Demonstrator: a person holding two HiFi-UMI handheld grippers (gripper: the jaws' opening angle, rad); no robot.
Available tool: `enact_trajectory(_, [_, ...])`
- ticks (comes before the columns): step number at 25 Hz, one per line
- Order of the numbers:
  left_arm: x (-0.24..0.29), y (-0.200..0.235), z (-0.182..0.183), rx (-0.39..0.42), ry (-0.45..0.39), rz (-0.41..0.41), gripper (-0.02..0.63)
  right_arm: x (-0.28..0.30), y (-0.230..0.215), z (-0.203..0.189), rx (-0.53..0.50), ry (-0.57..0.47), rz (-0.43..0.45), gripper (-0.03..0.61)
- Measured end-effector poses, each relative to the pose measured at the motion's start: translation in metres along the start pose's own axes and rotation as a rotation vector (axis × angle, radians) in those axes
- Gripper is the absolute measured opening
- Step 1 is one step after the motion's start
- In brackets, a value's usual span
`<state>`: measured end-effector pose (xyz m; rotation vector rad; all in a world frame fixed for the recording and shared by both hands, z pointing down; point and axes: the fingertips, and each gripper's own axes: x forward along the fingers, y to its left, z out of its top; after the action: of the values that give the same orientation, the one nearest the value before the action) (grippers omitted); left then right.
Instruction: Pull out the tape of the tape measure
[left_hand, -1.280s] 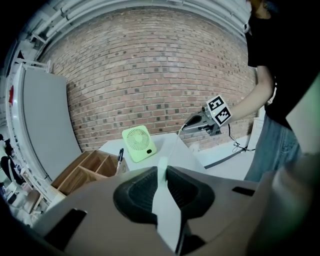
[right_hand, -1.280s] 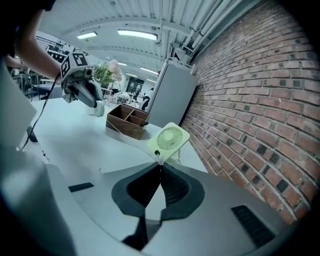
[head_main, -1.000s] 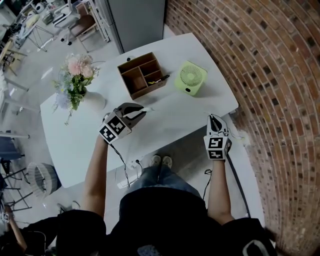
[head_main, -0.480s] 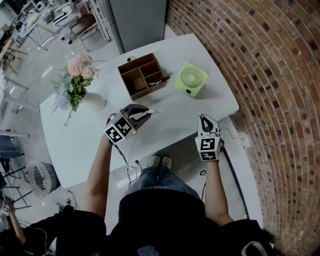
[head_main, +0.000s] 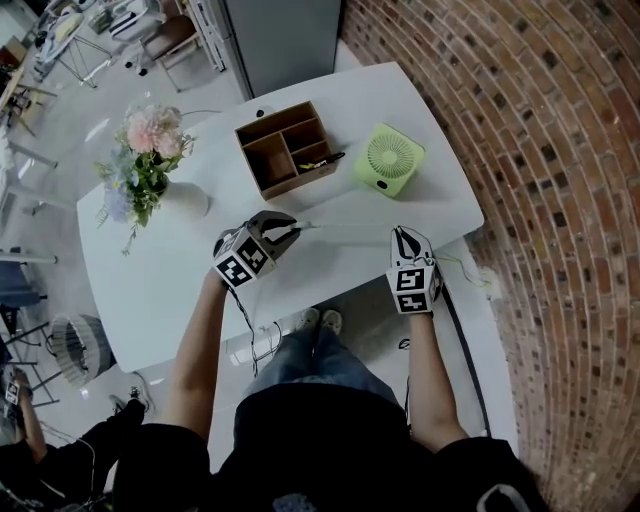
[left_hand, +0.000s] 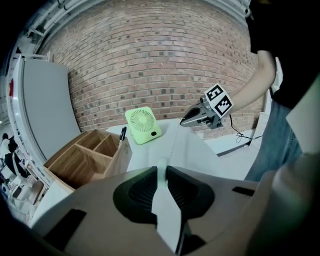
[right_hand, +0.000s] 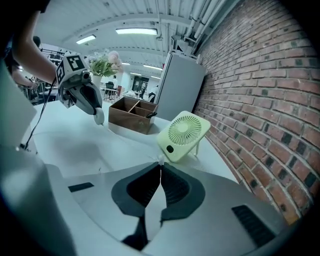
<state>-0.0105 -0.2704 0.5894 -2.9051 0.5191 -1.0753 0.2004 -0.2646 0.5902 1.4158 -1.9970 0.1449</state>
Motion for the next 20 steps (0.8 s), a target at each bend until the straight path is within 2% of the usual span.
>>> enact_trajectory(6, [0.024, -0.003, -0.017, -0.037, 0.023, 0.001, 0.074, 0.027, 0.001, -0.022, 0.017, 0.062, 0.035, 0.008])
enact_trajectory(20, [0.038, -0.008, -0.030, -0.032, 0.082, 0.012, 0.075, 0.044, 0.006, -0.043, 0.050, 0.142, 0.070, 0.008])
